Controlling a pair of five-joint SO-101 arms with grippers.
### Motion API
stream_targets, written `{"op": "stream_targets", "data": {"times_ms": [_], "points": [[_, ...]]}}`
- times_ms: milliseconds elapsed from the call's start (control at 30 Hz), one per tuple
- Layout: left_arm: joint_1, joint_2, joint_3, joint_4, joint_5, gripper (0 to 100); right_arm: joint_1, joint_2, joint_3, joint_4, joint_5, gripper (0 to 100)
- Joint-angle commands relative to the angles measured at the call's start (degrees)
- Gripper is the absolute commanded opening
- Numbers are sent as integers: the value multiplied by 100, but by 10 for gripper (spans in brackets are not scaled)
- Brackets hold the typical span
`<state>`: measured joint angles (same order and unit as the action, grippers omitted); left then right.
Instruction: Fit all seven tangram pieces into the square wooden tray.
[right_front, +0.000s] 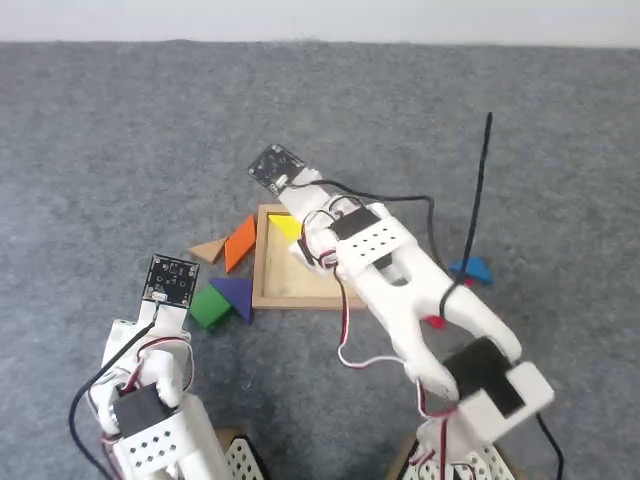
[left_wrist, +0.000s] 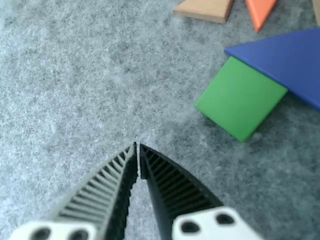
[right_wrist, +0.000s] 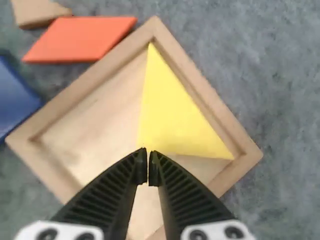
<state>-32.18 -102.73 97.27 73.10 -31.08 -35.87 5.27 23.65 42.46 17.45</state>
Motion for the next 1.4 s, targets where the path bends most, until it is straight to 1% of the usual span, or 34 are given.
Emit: {"op": "stream_targets", "data": {"times_ms": [0, 167, 367, 567, 667, 733, 867, 967, 1100, 1200, 1300, 1367], "points": [[18, -62, -84, -35, -62, 15, 277, 286, -211, -409, 0, 16], [18, -62, -84, -35, -62, 15, 646, 919, -686, -497, 0, 16], [18, -62, -84, -35, -62, 15, 629, 602, -1169, 268, 9, 14], [18, -70, -84, -44, -62, 15, 620, -567, -1020, 1156, 62, 13], [18, -70, -84, -88, -62, 15, 620, -1604, -404, 1420, 527, 12], [9, -70, -84, -167, -62, 15, 620, -2475, 255, 1411, 633, 12], [9, -70, -110, -202, -53, 16, 629, -3978, 1829, 927, 633, 13], [18, -70, -207, -202, -26, 47, 892, -4523, 2936, 224, 615, 16], [9, -62, -312, -158, -18, 146, 1604, -4409, 3886, -954, 440, 16], [-158, -26, -1015, 44, 62, 186, 1807, -4048, 4246, -1701, 360, 16], [-123, -18, -1921, 308, 352, 219, 1798, -3679, 4202, -1930, 352, 16], [26, 35, -2308, 343, 369, 240, 1798, -3477, 4044, -1877, 343, 14]]}}
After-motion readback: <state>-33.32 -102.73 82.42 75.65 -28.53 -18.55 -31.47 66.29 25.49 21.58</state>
